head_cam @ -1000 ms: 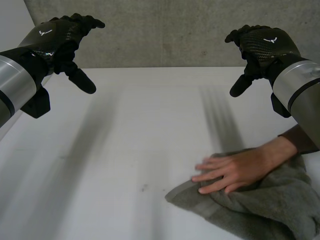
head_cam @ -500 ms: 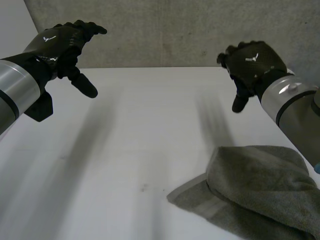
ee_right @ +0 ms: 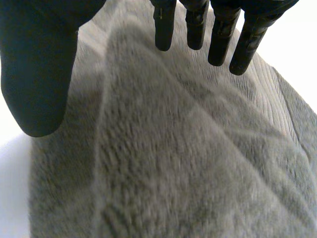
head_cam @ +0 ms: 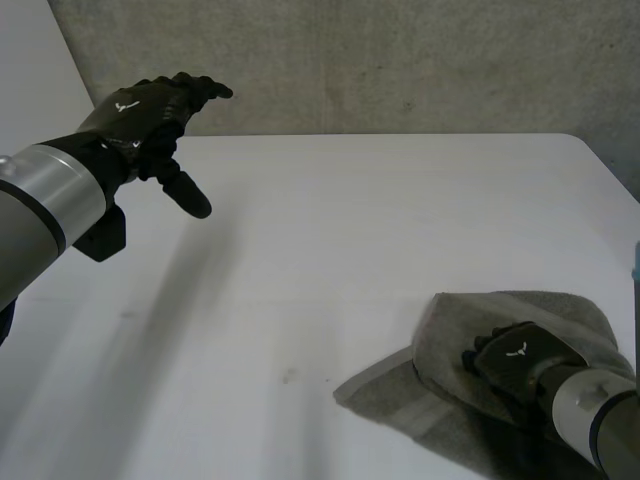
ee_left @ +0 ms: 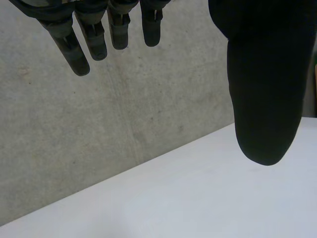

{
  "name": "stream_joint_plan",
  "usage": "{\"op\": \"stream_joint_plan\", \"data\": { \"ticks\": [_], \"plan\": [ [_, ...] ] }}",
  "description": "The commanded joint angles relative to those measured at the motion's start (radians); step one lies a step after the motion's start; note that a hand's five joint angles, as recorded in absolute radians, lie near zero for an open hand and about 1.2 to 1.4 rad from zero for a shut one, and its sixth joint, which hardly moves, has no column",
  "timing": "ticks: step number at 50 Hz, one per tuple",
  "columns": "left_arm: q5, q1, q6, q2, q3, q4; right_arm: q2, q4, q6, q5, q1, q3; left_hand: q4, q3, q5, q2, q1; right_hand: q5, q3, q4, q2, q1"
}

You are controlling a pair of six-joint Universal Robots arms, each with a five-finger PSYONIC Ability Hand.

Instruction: Fold the towel.

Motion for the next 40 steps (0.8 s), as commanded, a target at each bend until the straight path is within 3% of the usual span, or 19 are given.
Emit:
{"op": "stream_joint_plan", "data": {
  "ticks": [1,2,3,4,10,13,15,18,22,24,29,31,38,40],
  "plan": [
    [-0.001,-0.008,0.002,-0.011,-0.001,0.008,0.007,-0.228,-0.087,0.014,-0.069,0.070,0.008,0.010,-0.029,0.011,0.002,0.520,0.530,0.514,0.519,0.535],
    [-0.001,-0.008,0.002,-0.011,-0.001,0.008,0.007,-0.229,-0.087,0.014,-0.070,0.070,0.008,0.010,-0.029,0.011,0.002,0.523,0.533,0.517,0.522,0.538],
    [-0.001,-0.008,0.002,-0.012,-0.003,0.012,0.018,-0.273,-0.100,0.016,-0.074,0.064,0.008,0.010,-0.029,0.011,0.002,0.944,0.954,0.938,0.943,0.959],
    [-0.001,-0.006,0.002,-0.012,-0.004,0.018,0.021,-0.302,-0.111,0.008,-0.076,0.054,0.008,0.010,-0.029,0.011,0.002,1.168,1.179,1.162,1.168,1.183],
    [-0.001,-0.006,0.002,-0.009,-0.004,0.029,0.027,-0.347,-0.113,0.013,-0.047,-0.045,0.008,0.010,-0.029,0.011,0.002,1.171,1.181,1.164,1.170,1.185],
    [-0.001,-0.006,0.002,-0.006,-0.004,0.029,0.036,-0.362,-0.061,0.003,0.052,-0.143,0.008,0.010,-0.029,0.011,0.002,1.171,1.181,1.164,1.170,1.185],
    [-0.003,-0.006,0.002,-0.003,-0.004,0.031,0.079,-0.411,0.086,0.006,0.162,-0.271,0.008,0.010,-0.029,0.011,0.002,1.171,1.181,1.164,1.170,1.185],
    [-0.006,-0.005,0.000,-0.002,-0.001,0.035,0.121,-0.451,0.213,0.017,0.209,-0.371,0.008,0.010,-0.029,0.011,0.002,1.171,1.181,1.164,1.170,1.185],
    [-0.009,0.003,0.000,0.000,0.000,0.048,0.136,-0.494,0.332,0.036,0.217,-0.483,0.008,0.010,-0.029,0.011,0.002,1.171,1.181,1.164,1.170,1.185],
    [-0.011,0.009,-0.003,0.003,0.002,0.060,0.133,-0.599,0.416,0.093,0.217,-0.529,0.008,0.010,-0.029,0.011,0.002,1.171,1.181,1.164,1.170,1.185],
    [-0.017,0.014,-0.006,0.003,0.009,0.078,0.127,-0.839,0.522,0.204,0.214,-0.514,0.017,0.018,-0.020,0.020,0.010,1.171,1.181,1.164,1.170,1.185],
    [-0.017,0.017,-0.007,0.003,0.009,0.081,0.121,-0.851,0.533,0.213,0.216,-0.497,0.017,0.018,-0.020,0.020,0.010,1.171,1.181,1.164,1.170,1.185],
    [-0.015,0.023,-0.004,0.001,0.006,0.083,0.107,-0.808,0.528,0.184,0.231,-0.431,0.026,0.027,-0.011,0.028,0.019,1.171,1.181,1.164,1.170,1.185],
    [-0.014,0.024,-0.004,-0.008,0.003,0.083,0.110,-0.711,0.534,0.100,0.234,-0.396,0.023,0.024,-0.014,0.026,0.016,1.171,1.181,1.164,1.170,1.185]
  ]
}}
